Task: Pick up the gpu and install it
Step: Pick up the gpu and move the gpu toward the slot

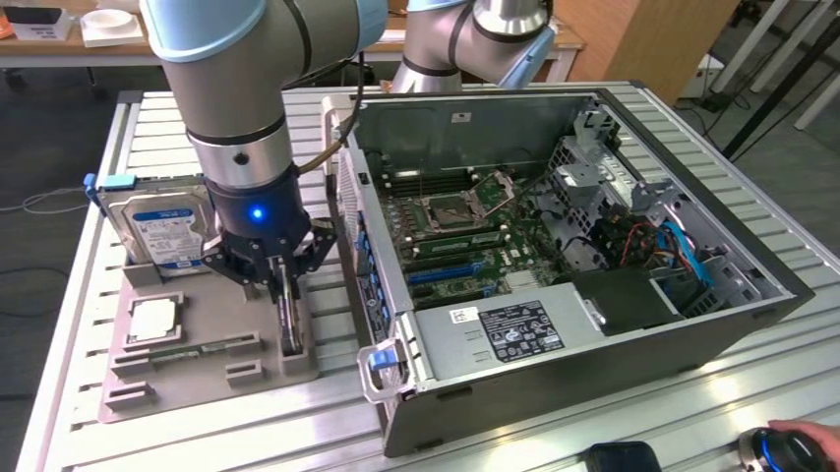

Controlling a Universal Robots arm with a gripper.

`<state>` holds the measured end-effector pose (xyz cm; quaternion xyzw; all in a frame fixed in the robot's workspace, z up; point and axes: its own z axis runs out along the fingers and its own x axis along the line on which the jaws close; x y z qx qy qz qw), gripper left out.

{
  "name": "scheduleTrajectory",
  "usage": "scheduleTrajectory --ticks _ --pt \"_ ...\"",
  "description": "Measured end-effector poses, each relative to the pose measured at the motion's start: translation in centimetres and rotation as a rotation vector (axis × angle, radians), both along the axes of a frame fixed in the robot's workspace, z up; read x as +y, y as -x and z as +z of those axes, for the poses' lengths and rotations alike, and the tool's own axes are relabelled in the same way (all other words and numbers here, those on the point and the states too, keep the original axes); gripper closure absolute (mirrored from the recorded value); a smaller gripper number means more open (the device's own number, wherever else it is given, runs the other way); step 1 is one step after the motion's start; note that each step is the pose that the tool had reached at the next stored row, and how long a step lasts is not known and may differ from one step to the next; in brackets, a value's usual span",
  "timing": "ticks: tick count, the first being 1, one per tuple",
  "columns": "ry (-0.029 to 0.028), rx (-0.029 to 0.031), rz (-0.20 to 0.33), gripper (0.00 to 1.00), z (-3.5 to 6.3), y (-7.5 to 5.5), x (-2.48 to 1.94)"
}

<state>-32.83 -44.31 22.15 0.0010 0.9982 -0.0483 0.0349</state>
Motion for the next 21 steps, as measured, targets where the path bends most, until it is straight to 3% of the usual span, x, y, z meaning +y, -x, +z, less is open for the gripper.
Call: scheduleTrajectory --ticks 8,11,17,20,21 --pt "-0.0001 -0.0001 0.0 0.71 0.0 0.0 0.0" --pt "0.0 0.0 0.0 0.59 0.0 0.0 0.0" --pt "-0.0017 -0.0001 0.0 0.59 0.0 0.0 0.0" --pt "-0.0338 -0.0004 0.0 0.59 0.0 0.0 -0.03" --pt "-0.0391 -0.0002 0.0 0.59 0.01 0.0 -0.04"
